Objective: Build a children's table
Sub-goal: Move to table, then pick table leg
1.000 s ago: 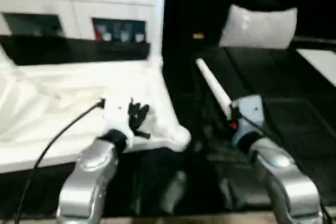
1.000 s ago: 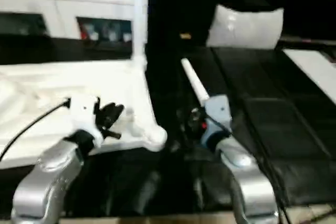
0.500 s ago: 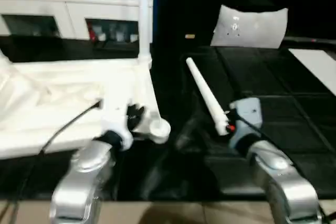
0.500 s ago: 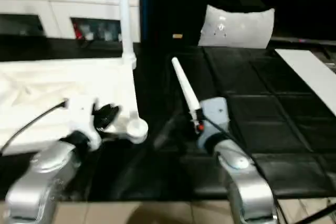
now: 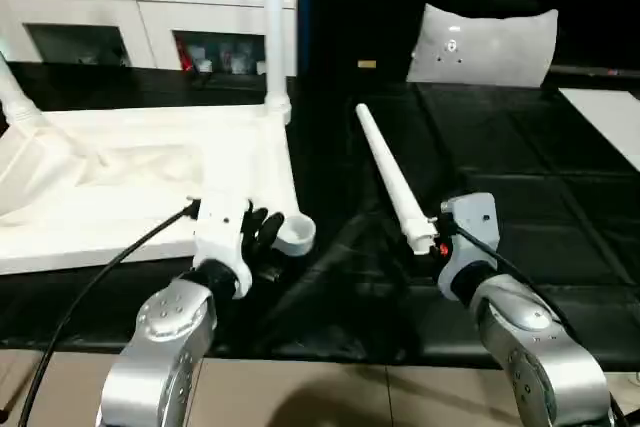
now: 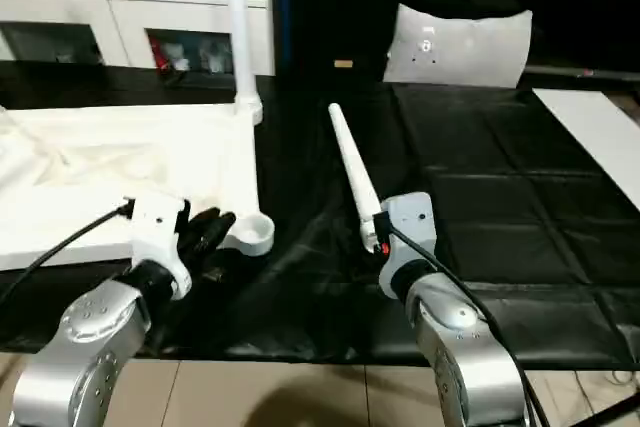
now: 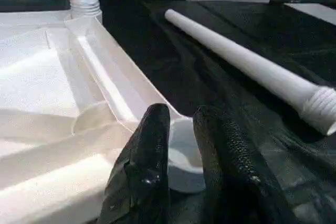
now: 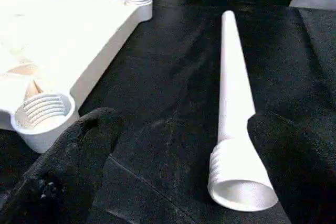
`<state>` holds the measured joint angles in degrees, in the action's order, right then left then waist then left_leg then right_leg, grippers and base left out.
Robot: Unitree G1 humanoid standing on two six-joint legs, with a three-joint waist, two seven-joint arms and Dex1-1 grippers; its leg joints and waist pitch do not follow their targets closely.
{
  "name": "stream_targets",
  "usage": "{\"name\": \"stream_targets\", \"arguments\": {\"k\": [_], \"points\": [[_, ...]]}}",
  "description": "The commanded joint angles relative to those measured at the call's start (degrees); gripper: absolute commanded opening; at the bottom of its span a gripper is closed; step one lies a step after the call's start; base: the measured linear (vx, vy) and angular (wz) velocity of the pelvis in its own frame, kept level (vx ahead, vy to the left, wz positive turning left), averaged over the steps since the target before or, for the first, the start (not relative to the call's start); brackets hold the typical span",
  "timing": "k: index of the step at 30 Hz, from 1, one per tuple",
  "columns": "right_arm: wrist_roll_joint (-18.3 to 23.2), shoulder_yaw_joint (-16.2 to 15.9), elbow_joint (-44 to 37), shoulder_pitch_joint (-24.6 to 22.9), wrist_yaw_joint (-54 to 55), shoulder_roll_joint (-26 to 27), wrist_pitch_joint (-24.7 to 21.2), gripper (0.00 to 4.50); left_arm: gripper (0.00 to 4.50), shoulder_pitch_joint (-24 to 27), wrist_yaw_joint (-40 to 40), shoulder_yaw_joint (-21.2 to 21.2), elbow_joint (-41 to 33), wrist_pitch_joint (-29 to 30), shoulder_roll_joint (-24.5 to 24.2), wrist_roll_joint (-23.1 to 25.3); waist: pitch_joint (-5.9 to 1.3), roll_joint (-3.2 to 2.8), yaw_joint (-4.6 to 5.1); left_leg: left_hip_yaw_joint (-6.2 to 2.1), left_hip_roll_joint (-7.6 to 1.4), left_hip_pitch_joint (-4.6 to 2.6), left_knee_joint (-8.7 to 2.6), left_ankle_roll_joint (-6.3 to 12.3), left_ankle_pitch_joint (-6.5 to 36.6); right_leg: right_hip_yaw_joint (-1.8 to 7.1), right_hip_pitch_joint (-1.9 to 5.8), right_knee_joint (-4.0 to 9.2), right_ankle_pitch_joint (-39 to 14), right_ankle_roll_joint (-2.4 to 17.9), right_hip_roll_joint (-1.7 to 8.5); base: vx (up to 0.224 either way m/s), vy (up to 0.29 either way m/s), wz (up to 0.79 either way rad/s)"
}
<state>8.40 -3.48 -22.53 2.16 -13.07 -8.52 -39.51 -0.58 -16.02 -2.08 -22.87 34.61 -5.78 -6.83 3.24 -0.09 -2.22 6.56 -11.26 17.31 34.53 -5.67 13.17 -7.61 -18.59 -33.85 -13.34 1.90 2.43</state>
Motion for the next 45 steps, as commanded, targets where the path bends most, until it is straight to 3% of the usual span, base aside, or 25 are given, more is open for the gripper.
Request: {"name": "stream_targets", "arguments": {"k": [1,2,3,4,5,7,9,10,11,12,13,14,15,16,17,18,19,20,22,23,25,27,31,33,45], "points": [[0.09,0.02,-1.13,0.26,-0.29,-0.59,-0.36,4.50,1.04,-0.52,0.04,-0.29,-1.51,-0.58,-0.09,-0.34,-0.65,-1.43,1.32,-2.44,-4.84,-1.75,-8.79,0.78,47.93,-0.14,1.13,2.69,-29.25,-1.30,2.17,0.029,0.080,-0.11],[0.11,0.00,-0.89,0.54,-0.36,-0.55,-0.30,4.50,1.04,-0.41,-0.10,-0.73,-1.65,-0.65,-0.49,-0.08,-0.93,-1.26,1.02,-2.84,-6.49,0.73,-12.50,1.61,53.92,1.25,4.40,-5.96,-15.65,-0.53,2.20,0.000,0.000,0.00],[0.09,-0.02,-0.54,1.02,-0.49,-0.46,-0.28,4.50,1.04,-0.13,-0.32,-1.28,-1.71,-1.04,-0.96,0.27,-0.91,-1.14,0.13,-1.48,-6.00,-2.28,-11.75,3.05,54.00,3.06,2.03,-5.75,-13.68,0.26,2.75,0.087,-0.022,-0.17],[0.04,-0.09,-0.25,1.33,-0.62,-0.51,-0.27,4.50,1.04,0.09,-0.34,-1.58,-1.74,-1.29,-1.06,0.45,-0.48,0.48,1.19,-0.97,-4.61,-3.20,-9.92,3.31,51.88,4.49,1.12,-2.71,-21.22,0.70,3.43,0.087,-0.022,-0.17],[-0.06,-0.24,0.10,1.58,-0.79,-0.66,-0.14,4.50,1.04,0.26,-0.25,-1.80,-1.76,-1.43,-1.09,0.61,-1.20,2.64,-1.04,2.71,2.35,-1.72,3.12,5.06,21.71,9.31,1.45,9.10,-58.72,-1.35,9.98,0.128,-0.050,-0.12],[-0.02,-0.29,0.25,1.68,-0.82,-0.76,-0.10,4.50,1.04,0.31,-0.17,-1.93,-1.80,-1.45,-1.16,0.65,-2.41,2.78,-2.58,0.45,1.85,4.05,5.54,7.42,9.12,12.99,7.17,8.07,-55.53,1.97,12.03,0.164,-0.020,-0.05],[0.11,-0.40,0.67,1.96,-0.98,-1.04,0.03,4.50,1.04,0.41,0.04,-2.25,-2.04,-1.31,-1.18,0.76,-2.71,2.08,-2.92,0.11,1.05,6.26,1.97,7.90,-0.42,8.46,8.18,6.22,-32.16,8.02,7.78,0.181,0.028,0.03],[0.11,-0.55,0.86,2.16,-1.07,-1.15,0.07,4.50,1.04,0.49,0.12,-2.33,-2.21,-1.21,-1.21,0.79,-3.22,-0.13,-2.48,0.50,-0.15,3.05,-2.00,7.52,-3.13,4.25,6.84,5.85,-24.11,7.49,4.78,0.166,0.043,0.07],[0.06,-0.74,0.96,2.38,-1.14,-1.30,0.09,4.50,1.04,0.55,0.22,-2.41,-2.41,-1.04,-1.32,0.67,-2.19,-0.21,-1.20,-0.87,-0.71,3.67,-3.76,7.97,-0.30,2.87,6.76,4.83,-21.88,5.89,2.75,0.221,0.049,0.00],[0.02,-0.86,1.01,2.54,-1.20,-1.41,0.12,4.50,1.04,0.61,0.29,-2.49,-2.57,-0.89,-1.42,0.57,-4.45,-2.16,1.02,-6.75,-4.55,-6.19,-4.94,13.36,2.30,1.74,-0.01,-1.88,-14.14,3.06,0.46,0.266,0.024,0.02],[-0.04,-0.93,1.02,2.68,-1.18,-1.44,0.04,4.50,1.04,0.71,0.32,-2.64,-2.69,-0.81,-1.58,0.51,-5.39,-1.93,2.27,-10.30,-6.92,-9.40,-4.42,22.12,-0.15,2.56,-3.90,-6.62,-11.38,-1.31,1.22,0.266,0.024,0.02],[-0.16,-0.97,0.99,2.75,-1.04,-1.46,-0.12,4.50,1.04,0.78,0.29,-2.80,-2.75,-0.72,-1.74,0.50,-5.28,-1.64,2.18,-10.17,-6.88,-9.01,-3.68,24.84,-3.62,3.10,-5.45,-7.73,-9.33,-3.29,1.55,0.229,0.004,0.13],[-0.17,-0.96,0.99,2.75,-1.03,-1.46,-0.15,4.50,1.04,0.79,0.29,-2.82,-2.75,-0.70,-1.75,0.51,-4.24,-0.90,2.25,-7.86,-6.77,-7.10,-3.89,27.74,-6.85,3.99,-7.45,-9.21,-5.48,-5.45,2.53,0.170,-0.013,0.05],[-0.28,-0.90,1.00,2.77,-0.86,-1.48,-0.38,4.50,1.04,0.89,0.21,-3.07,-2.77,-0.53,-1.90,0.59,-4.20,-0.24,2.72,-7.05,-6.24,-6.33,-4.58,28.86,-7.11,4.25,-7.49,-9.18,-3.42,-5.51,2.71,0.170,-0.013,0.05],[-0.37,-0.80,1.05,2.74,-0.66,-1.54,-0.59,4.50,1.04,1.03,0.08,-3.49,-2.79,-0.31,-2.14,0.84,-3.85,1.11,2.91,-3.25,-3.17,-4.67,-4.48,27.84,-5.98,4.98,-7.24,-5.68,3.60,-2.76,3.03,0.153,-0.039,0.01],[-0.66,-0.67,1.19,2.72,-0.18,-1.76,-1.13,4.50,1.04,1.40,-0.43,-4.06,-2.93,-0.52,-2.39,0.59,-3.89,4.08,2.36,0.75,3.02,-0.57,-1.68,23.13,-1.36,8.45,-2.99,0.44,8.87,-0.62,4.56,0.137,-0.079,0.06],[-0.83,-0.60,1.27,2.75,0.12,-1.82,-1.46,4.50,1.04,1.57,-0.64,-4.28,-3.07,-0.19,-2.51,0.41,-5.00,4.88,-0.09,0.01,6.34,3.55,4.61,17.75,3.20,14.89,3.17,3.19,1.63,2.23,10.17,0.137,-0.079,0.06],[-1.10,-0.32,1.38,2.94,0.69,-1.79,-2.34,4.50,1.04,1.85,-1.13,-4.33,-3.34,0.20,-2.51,-0.37,-5.09,5.20,-0.25,-1.50,5.13,5.06,5.10,14.78,0.19,15.57,4.83,2.43,7.96,5.20,12.07,0.133,-0.087,-0.05],[-1.58,0.12,1.77,3.85,1.79,-1.87,-4.58,4.50,1.21,2.35,-3.09,-3.52,-4.42,0.35,-2.28,-3.50,-4.45,4.22,0.16,-1.58,5.01,4.89,-0.04,4.02,-18.33,8.42,2.58,-2.51,56.83,3.45,5.50,0.085,-0.069,-0.15],[-1.66,0.19,1.87,4.09,1.98,-1.92,-5.06,4.50,1.30,2.44,-3.61,-3.27,-4.70,0.23,-2.21,-4.31,-4.42,3.10,0.21,-1.56,4.50,5.00,-0.78,3.22,-19.71,7.85,2.40,-2.99,58.98,3.15,4.56,0.011,-0.056,-0.09],[-1.78,0.57,2.31,5.46,2.59,-2.21,-7.54,4.50,1.36,2.35,-6.11,-3.32,-5.73,1.31,-3.90,-5.99,-4.87,1.59,0.20,-1.68,2.25,3.47,-0.64,2.87,-18.22,8.11,2.00,-2.56,51.32,4.68,3.81,0.000,0.000,0.00],[-1.55,1.39,3.37,7.96,3.14,-2.24,-10.77,4.50,1.50,1.87,-9.02,-4.76,-6.89,4.02,-7.83,-5.86,-3.45,1.02,0.77,-2.19,0.01,2.39,-2.46,-0.30,-9.47,7.53,1.05,-0.43,22.27,8.02,3.63,0.000,0.000,0.00],[-1.36,2.02,7.09,13.70,4.07,-1.55,-15.77,4.50,1.88,0.61,-12.02,-5.60,-7.99,6.40,-11.51,-6.83,-1.60,0.75,1.09,-1.31,-0.37,1.28,-3.85,-1.08,12.86,8.43,-0.12,2.14,-13.69,8.62,4.62,-0.056,0.015,0.03],[-1.08,2.43,9.18,16.30,4.21,-1.06,-18.63,4.50,2.14,-0.16,-13.54,-5.95,-8.63,7.79,-13.09,-8.06,-1.53,0.65,0.97,-1.30,-0.30,1.10,-3.83,-0.98,15.12,8.65,-0.50,2.74,-20.17,7.07,5.11,-0.080,0.012,0.01],[1.08,1.31,27.73,29.93,-0.11,-0.62,-27.06,4.50,3.08,-2.70,-21.51,-6.38,-13.10,14.94,-21.49,-14.37,-3.08,0.89,0.16,-0.04,0.02,2.55,-3.00,-0.74,-0.81,8.50,0.00,0.76,-1.59,10.20,4.66,-0.011,0.000,0.00]]}}
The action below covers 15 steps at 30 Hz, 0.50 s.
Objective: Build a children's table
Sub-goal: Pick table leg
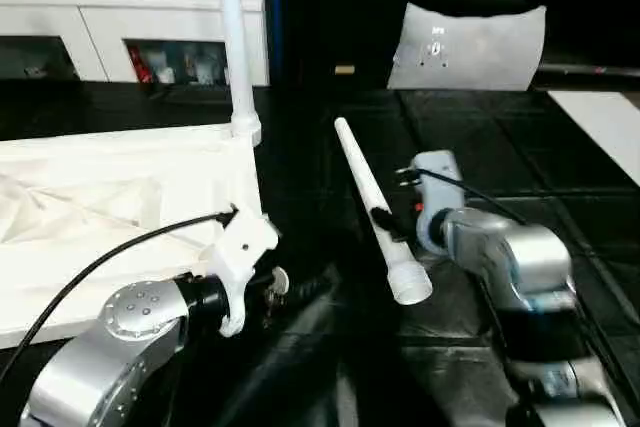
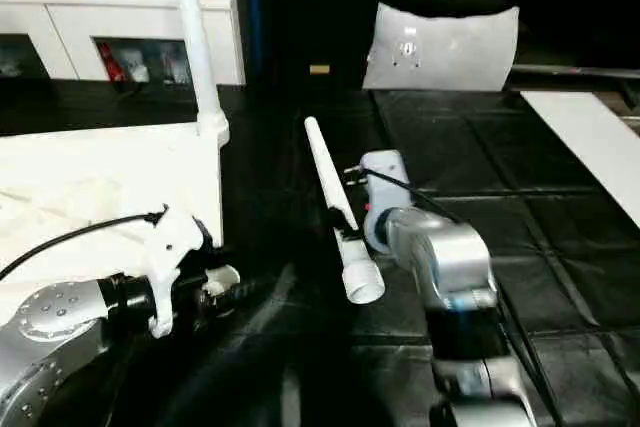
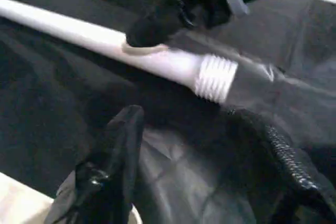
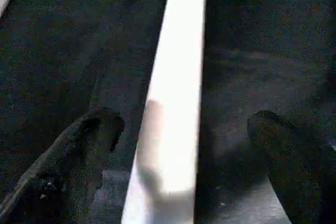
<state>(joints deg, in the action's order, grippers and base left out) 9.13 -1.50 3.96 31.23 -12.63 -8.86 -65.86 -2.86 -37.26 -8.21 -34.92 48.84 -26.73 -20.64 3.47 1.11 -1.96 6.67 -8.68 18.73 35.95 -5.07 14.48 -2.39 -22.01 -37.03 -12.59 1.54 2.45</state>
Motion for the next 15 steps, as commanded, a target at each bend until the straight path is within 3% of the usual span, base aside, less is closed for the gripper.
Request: {"name": "stream_targets", "arguments": {"k": [1,3,7,9,14,15], "points": [[0.25,-1.08,2.75,1.66,-0.65,-0.37,-1.11,4.50,3.15,-0.47,-0.32,-0.25,-1.25,0.98,-0.96,-0.79,-3.33,-0.34,-0.19,-0.01,-2.52,1.20,-4.39,-1.04,-2.60,3.28,3.40,3.89,-0.59,11.11,4.61,0.000,0.000,0.00],[0.32,-1.58,5.63,3.47,-0.76,-0.44,-2.71,4.50,3.32,-0.72,-0.24,-0.44,-1.74,1.47,-1.93,-1.15,-3.22,-0.02,-0.11,0.07,-2.49,1.38,-4.48,-1.04,-2.10,3.24,3.53,3.94,-1.19,11.62,4.55,0.000,0.000,0.00],[0.40,-2.02,6.80,4.62,-1.31,-0.66,-4.92,4.50,3.62,-0.52,0.18,-0.30,-3.12,2.91,-1.89,-1.81,-3.01,-0.35,-0.27,0.18,-2.85,1.33,-4.59,-1.73,-0.67,3.18,3.34,4.08,-3.64,11.22,4.65,0.000,0.000,0.00],[0.48,-2.67,7.04,4.79,-2.00,-1.10,-5.57,4.21,3.82,-0.54,0.30,-0.55,-3.67,3.58,-1.92,-2.13,-2.96,-0.11,-0.23,0.24,-2.86,1.29,-4.63,-1.93,0.35,3.18,3.31,4.25,-5.11,10.98,4.64,0.000,0.000,0.00],[1.12,-3.36,6.33,4.07,-3.25,-2.32,-7.22,3.71,4.27,-0.90,0.56,-1.68,-2.88,3.27,-2.10,-2.33,-2.80,-0.44,-0.40,0.23,-2.92,1.23,-4.74,-2.31,2.09,3.23,3.10,4.57,-8.31,9.96,4.67,0.000,0.000,0.00],[1.23,-3.20,6.14,3.82,-3.49,-2.61,-7.61,3.71,4.27,-1.13,0.58,-2.28,-1.99,2.82,-2.01,-2.01,-2.83,-0.27,-0.43,0.29,-2.90,1.25,-4.73,-2.38,2.03,3.25,3.10,4.63,-8.30,9.77,4.65,0.000,0.000,0.00]]}}
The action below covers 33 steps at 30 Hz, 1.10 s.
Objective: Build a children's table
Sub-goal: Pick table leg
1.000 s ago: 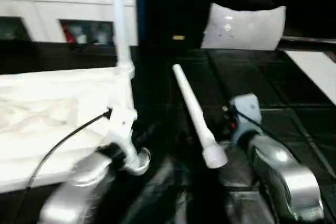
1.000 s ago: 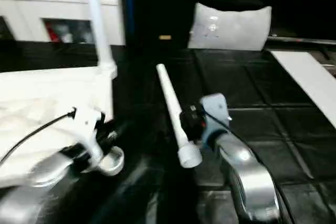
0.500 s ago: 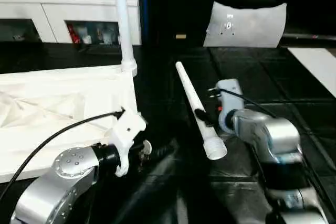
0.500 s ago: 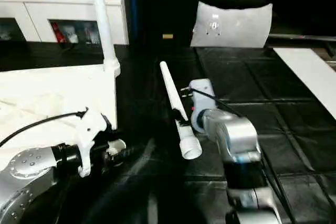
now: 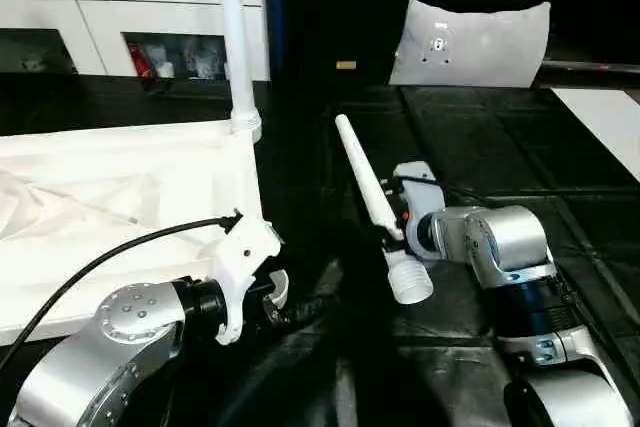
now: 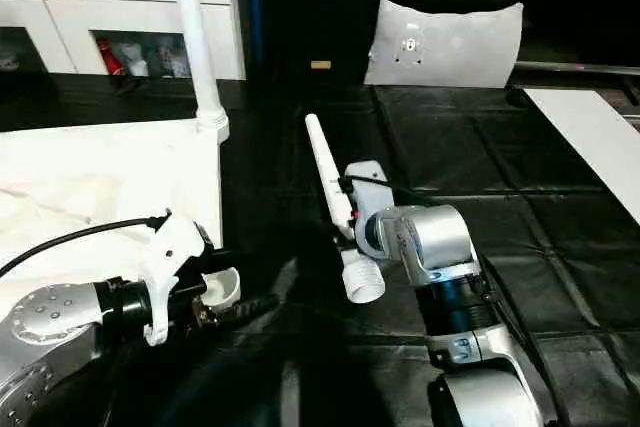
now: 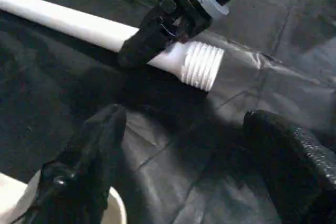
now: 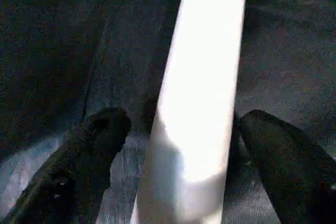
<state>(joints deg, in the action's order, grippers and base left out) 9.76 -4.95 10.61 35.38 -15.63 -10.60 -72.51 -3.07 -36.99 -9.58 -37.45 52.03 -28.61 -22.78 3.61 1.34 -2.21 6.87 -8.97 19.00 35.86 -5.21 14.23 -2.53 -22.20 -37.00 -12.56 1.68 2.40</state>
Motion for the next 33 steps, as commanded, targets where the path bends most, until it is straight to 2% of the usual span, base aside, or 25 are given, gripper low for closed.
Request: {"name": "stream_targets", "arguments": {"k": [1,2,3,4,8,11,13,19,25,28,29,33], "points": [[0.60,0.20,-0.57,-0.49,-0.66,-0.96,-1.03,3.61,4.41,-0.96,0.25,-1.16,0.95,-0.63,-0.10,0.30,-3.01,-0.79,-0.27,0.04,-2.60,0.97,-4.64,-2.38,2.19,3.38,3.26,4.54,-8.20,9.56,4.71,0.000,0.000,0.00],[0.59,0.19,-0.58,-0.51,-0.68,-0.97,-1.04,3.61,4.41,-0.97,0.25,-1.20,1.01,-0.67,-0.10,0.32,-3.01,-0.65,-0.22,0.08,-2.60,1.02,-4.62,-2.40,2.15,3.39,3.30,4.62,-8.05,9.54,4.70,0.000,0.000,0.00],[0.58,0.16,-0.74,-0.77,-0.85,-1.01,-1.11,3.34,4.50,-0.98,0.11,-1.69,1.61,-1.24,-0.21,0.69,-3.04,-0.59,-0.27,0.06,-2.53,1.12,-4.63,-2.25,2.18,3.41,3.42,4.66,-7.88,9.49,4.70,0.000,0.000,0.00],[0.58,0.09,-0.83,-0.99,-0.95,-1.01,-1.13,3.26,4.50,-0.96,-0.03,-2.12,2.09,-1.71,-0.33,0.98,-3.06,-0.57,-0.28,0.06,-2.56,1.11,-4.62,-2.22,2.09,3.41,3.40,4.65,-7.83,9.50,4.72,0.000,0.000,0.00],[0.75,0.13,-0.96,-1.31,-1.01,-0.95,-1.32,2.95,4.50,-0.90,-0.11,-2.58,2.47,-2.03,-0.42,1.07,-3.09,-0.68,-0.31,0.04,-2.63,1.10,-4.66,-2.30,2.08,3.36,3.37,4.59,-7.49,9.78,4.68,0.000,0.000,0.00],[0.96,0.20,-0.98,-1.62,-0.87,-0.96,-1.34,2.74,4.50,-1.39,0.28,-2.66,1.70,-1.08,-0.41,0.40,-3.12,-0.70,-0.28,-0.03,-2.68,1.09,-4.70,-2.39,1.79,3.29,3.38,4.48,-6.64,10.16,4.66,0.000,0.000,0.00],[1.03,0.11,-1.15,-1.83,-0.87,-0.99,-1.35,2.51,4.50,-2.07,0.53,-2.31,0.53,0.45,-0.48,-0.58,-3.01,-0.65,-0.30,0.02,-2.66,1.02,-4.72,-2.55,2.96,3.30,3.32,4.64,-8.29,10.22,4.73,0.000,0.000,0.00],[1.01,-0.03,-1.38,-2.39,-0.95,-0.80,-1.18,2.03,4.50,-3.02,0.44,-0.93,-1.36,2.70,-1.23,-2.34,-2.99,-0.63,-0.33,0.05,-2.59,1.10,-4.67,-2.58,2.54,3.30,3.29,4.64,-8.38,10.06,4.66,0.000,0.000,0.00],[1.22,-0.11,-1.98,-2.89,-1.03,-1.02,-1.01,1.91,4.50,-3.25,0.21,-0.27,-1.58,3.20,-1.97,-3.24,-2.95,-1.01,-0.34,-0.04,-2.65,1.05,-4.79,-2.93,3.65,3.26,3.18,4.74,-9.38,9.61,4.65,0.000,0.000,0.00],[1.29,0.05,-2.14,-3.06,-1.04,-1.04,-0.92,1.90,4.50,-3.25,0.15,-0.03,-1.80,3.63,-2.29,-3.66,-2.99,-0.93,-0.32,-0.04,-2.61,1.07,-4.76,-2.94,3.59,3.26,3.24,4.73,-9.24,9.70,4.64,0.000,0.000,0.00],[1.33,0.20,-2.18,-3.13,-1.00,-0.97,-0.88,1.90,4.50,-3.21,0.11,0.03,-1.79,3.61,-2.44,-3.74,-2.96,-1.13,-0.37,-0.07,-2.61,1.06,-4.78,-2.98,3.70,3.27,3.20,4.74,-9.27,9.75,4.66,0.000,0.000,0.00],[1.39,1.10,-2.24,-3.30,-0.58,-0.58,-0.43,1.89,4.50,-3.36,0.16,0.04,-1.40,3.10,-2.91,-3.81,-2.93,-1.19,-0.32,-0.11,-2.68,1.01,-4.87,-3.19,4.67,3.23,3.13,4.78,-9.60,9.85,4.61,0.000,0.000,0.00]]}}
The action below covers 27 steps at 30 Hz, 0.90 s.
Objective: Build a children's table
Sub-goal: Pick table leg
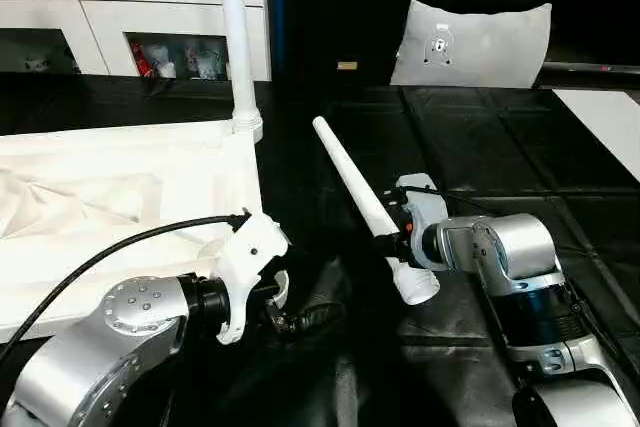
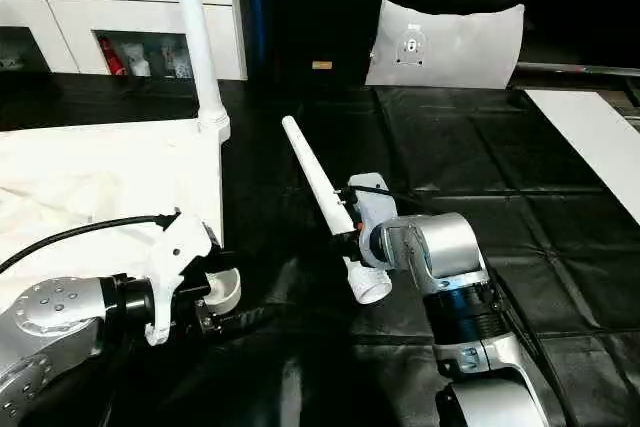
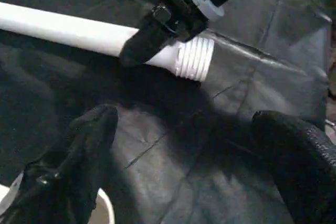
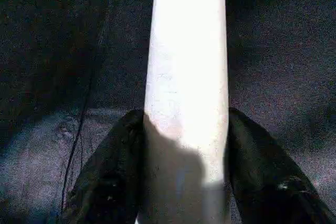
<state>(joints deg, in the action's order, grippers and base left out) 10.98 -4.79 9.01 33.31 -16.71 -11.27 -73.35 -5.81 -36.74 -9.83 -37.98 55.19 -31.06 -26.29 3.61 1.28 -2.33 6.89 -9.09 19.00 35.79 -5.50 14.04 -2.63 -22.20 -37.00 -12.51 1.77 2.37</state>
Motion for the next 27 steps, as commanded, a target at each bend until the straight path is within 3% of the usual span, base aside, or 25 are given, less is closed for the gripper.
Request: {"name": "stream_targets", "arguments": {"k": [1,5,7,9,13,14,15,16,18,19,22,24,26,27], "points": [[0.24,1.76,-0.89,-1.28,0.85,0.39,0.78,1.89,4.50,-0.61,0.27,0.39,-0.75,-0.34,-0.30,-0.04,-2.90,-1.22,-0.22,-0.12,-2.56,0.99,-4.81,-2.94,5.14,3.35,3.11,4.80,-9.85,9.72,4.65,0.000,0.000,0.00],[1.21,6.44,-2.11,-1.03,2.33,2.03,4.04,1.89,4.50,-0.72,2.83,1.59,0.33,-1.73,1.57,1.36,-2.95,-1.08,-0.17,-0.05,-2.56,1.05,-4.82,-2.86,5.00,3.38,3.16,4.84,-9.96,9.66,4.64,0.000,0.000,0.00],[3.48,11.10,-3.93,-1.42,2.32,3.48,9.95,1.89,4.50,-2.43,4.90,2.78,3.19,-3.82,4.13,2.04,-3.07,-0.99,-0.36,0.14,-2.60,1.03,-4.65,-2.44,3.87,3.47,3.20,4.90,-8.77,9.57,4.71,0.000,0.000,0.00],[4.72,12.89,-4.41,-1.77,1.96,4.14,12.04,1.89,4.50,-3.38,5.10,3.01,4.50,-4.82,4.88,2.11,-3.19,-0.93,-0.47,0.16,-2.46,1.13,-4.65,-1.89,2.62,3.42,3.35,4.77,-7.28,9.43,4.60,0.000,0.000,0.00],[12.11,20.05,-8.14,-4.23,-3.72,6.65,20.41,1.89,4.50,-9.07,8.22,5.80,10.77,-6.39,9.47,1.11,-3.44,-1.35,-0.91,0.17,-2.53,1.18,-4.56,-0.89,0.41,3.39,3.60,4.40,-2.73,10.24,4.60,0.000,0.000,0.00],[14.05,21.61,-9.05,-4.41,-4.92,7.37,21.05,1.89,4.50,-10.43,9.33,6.55,12.04,-6.30,10.56,1.00,-3.48,-1.24,-0.98,0.25,-2.50,1.19,-4.54,-0.58,0.16,3.40,3.66,4.45,-1.97,10.28,4.55,0.000,0.000,0.00],[16.49,23.34,-10.08,-4.50,-6.50,8.37,21.91,1.89,4.50,-12.12,10.50,7.77,13.51,-5.89,12.36,0.56,-3.50,-1.54,-1.04,0.17,-2.54,1.06,-4.49,-0.36,0.13,3.36,3.54,4.33,-1.19,10.84,4.58,0.000,0.000,0.00],[16.81,23.57,-10.22,-4.51,-6.71,8.50,22.02,1.89,4.50,-12.34,10.66,7.93,13.71,-5.84,12.60,0.51,-3.48,-1.32,-1.07,0.23,-2.53,1.14,-4.46,0.01,0.38,3.35,3.71,4.48,-1.39,11.30,4.67,0.000,0.000,0.00],[23.43,27.20,-12.28,-4.46,-9.62,11.03,22.34,1.89,4.50,-14.95,11.23,9.50,15.57,-6.05,14.83,-1.10,-3.47,-1.69,-1.21,0.22,-2.49,1.16,-4.42,0.48,0.67,3.39,3.68,4.57,-1.83,11.72,4.78,0.000,0.000,0.00],[26.36,29.08,-12.67,-4.21,-9.80,12.24,22.78,1.89,4.50,-16.15,11.50,10.36,16.23,-6.10,16.06,-2.45,-3.48,-1.45,-1.28,0.13,-2.57,1.24,-4.50,0.72,0.56,3.36,3.86,4.59,-2.19,11.90,4.87,0.000,0.000,0.00],[27.50,28.88,-12.88,-4.55,-10.63,12.36,23.99,1.89,4.50,-18.93,12.21,12.44,17.74,-6.18,18.56,-4.96,-3.49,-1.69,-1.41,0.18,-2.52,1.19,-4.37,0.88,-0.33,3.28,3.68,4.68,-2.10,12.23,4.81,0.000,0.000,0.00],[27.44,27.44,-13.49,-5.33,-12.57,12.28,26.31,1.89,4.50,-20.55,12.65,13.43,18.67,-6.36,19.69,-5.78,-3.44,-1.48,-1.56,0.23,-2.51,1.24,-4.44,0.57,0.09,3.19,3.71,4.85,-4.01,11.97,4.83,0.000,0.000,0.00],[28.35,27.05,-14.25,-5.68,-12.70,12.43,24.77,1.89,4.50,-21.64,12.87,14.15,19.29,-6.52,20.67,-6.44,-3.35,-1.40,-1.62,0.17,-2.53,1.32,-4.53,0.74,0.07,3.23,3.82,4.99,-4.99,11.36,4.85,0.000,0.000,0.00],[28.17,25.86,-14.83,-6.06,-13.68,12.12,24.32,1.89,4.50,-22.43,13.18,15.07,19.56,-6.61,21.83,-7.47,-3.39,-0.99,-1.55,0.15,-2.56,1.39,-4.56,0.97,-0.56,3.22,3.89,4.99,-4.87,10.97,4.87,0.000,0.000,0.00]]}}
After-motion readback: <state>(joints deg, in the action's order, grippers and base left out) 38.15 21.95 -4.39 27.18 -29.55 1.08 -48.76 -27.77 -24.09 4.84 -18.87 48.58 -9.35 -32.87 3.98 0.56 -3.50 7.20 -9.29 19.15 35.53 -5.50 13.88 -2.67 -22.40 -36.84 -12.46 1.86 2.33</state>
